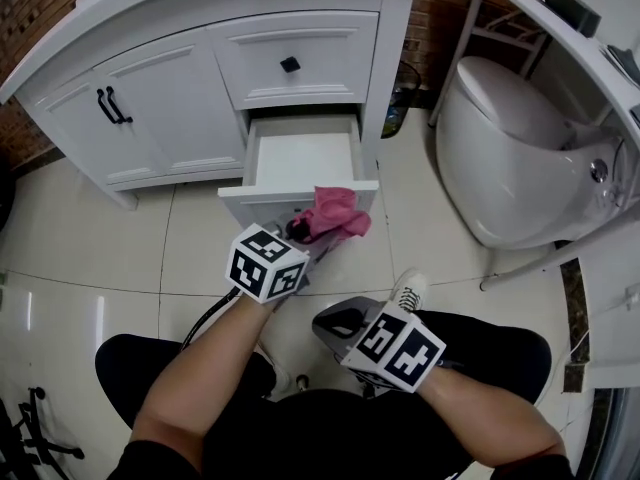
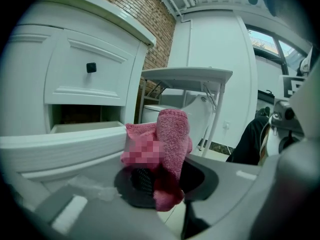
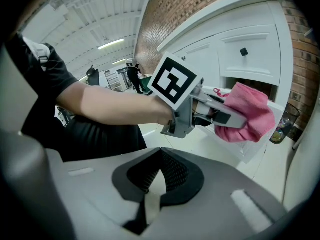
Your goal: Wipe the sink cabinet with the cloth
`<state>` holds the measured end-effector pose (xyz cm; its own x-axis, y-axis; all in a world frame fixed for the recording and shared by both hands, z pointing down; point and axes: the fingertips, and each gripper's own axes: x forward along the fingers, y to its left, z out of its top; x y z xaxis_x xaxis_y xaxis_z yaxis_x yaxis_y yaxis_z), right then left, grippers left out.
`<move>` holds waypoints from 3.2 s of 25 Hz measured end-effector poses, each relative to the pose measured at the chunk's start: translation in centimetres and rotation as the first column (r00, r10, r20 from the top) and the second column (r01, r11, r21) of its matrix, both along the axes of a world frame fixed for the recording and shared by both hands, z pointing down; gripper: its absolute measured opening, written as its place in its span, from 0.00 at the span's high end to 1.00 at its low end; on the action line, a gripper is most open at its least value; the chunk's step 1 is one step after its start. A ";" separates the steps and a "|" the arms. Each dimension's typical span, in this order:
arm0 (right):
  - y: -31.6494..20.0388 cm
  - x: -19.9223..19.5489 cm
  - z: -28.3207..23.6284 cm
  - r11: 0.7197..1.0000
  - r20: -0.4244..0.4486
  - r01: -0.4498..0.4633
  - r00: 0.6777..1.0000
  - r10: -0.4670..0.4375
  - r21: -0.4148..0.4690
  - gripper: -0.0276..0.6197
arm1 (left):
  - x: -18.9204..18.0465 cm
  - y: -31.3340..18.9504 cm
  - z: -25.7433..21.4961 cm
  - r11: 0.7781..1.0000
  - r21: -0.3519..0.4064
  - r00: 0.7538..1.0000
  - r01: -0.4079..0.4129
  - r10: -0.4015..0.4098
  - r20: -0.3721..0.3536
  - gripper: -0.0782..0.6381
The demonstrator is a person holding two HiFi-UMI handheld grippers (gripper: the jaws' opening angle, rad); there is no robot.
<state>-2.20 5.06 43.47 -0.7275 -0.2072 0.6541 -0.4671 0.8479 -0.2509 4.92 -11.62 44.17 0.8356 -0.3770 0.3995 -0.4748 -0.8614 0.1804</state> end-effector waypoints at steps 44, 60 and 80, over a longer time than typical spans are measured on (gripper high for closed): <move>0.5 -1.4 1.0 1.000 -0.033 0.019 0.999 -0.019 -0.003 0.95 | -4.2 2.7 6.7 0.995 -0.026 0.995 0.096 -0.096 0.007 0.76; 0.2 1.0 0.8 0.999 0.006 -0.032 0.999 0.032 -0.014 0.95 | 4.4 0.4 11.5 0.998 -0.066 1.000 0.014 -0.013 0.013 0.76; 0.6 -3.5 0.5 0.999 -0.026 0.052 0.998 -0.051 0.003 0.95 | -10.1 -2.1 11.4 0.953 -0.091 0.957 0.290 -0.290 0.010 0.76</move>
<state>-5.66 5.62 44.00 -0.7199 -0.1720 0.6724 -0.4291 0.8717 -0.2365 -5.17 -13.71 55.60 0.6974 -0.5655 0.4402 -0.7007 -0.6668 0.2536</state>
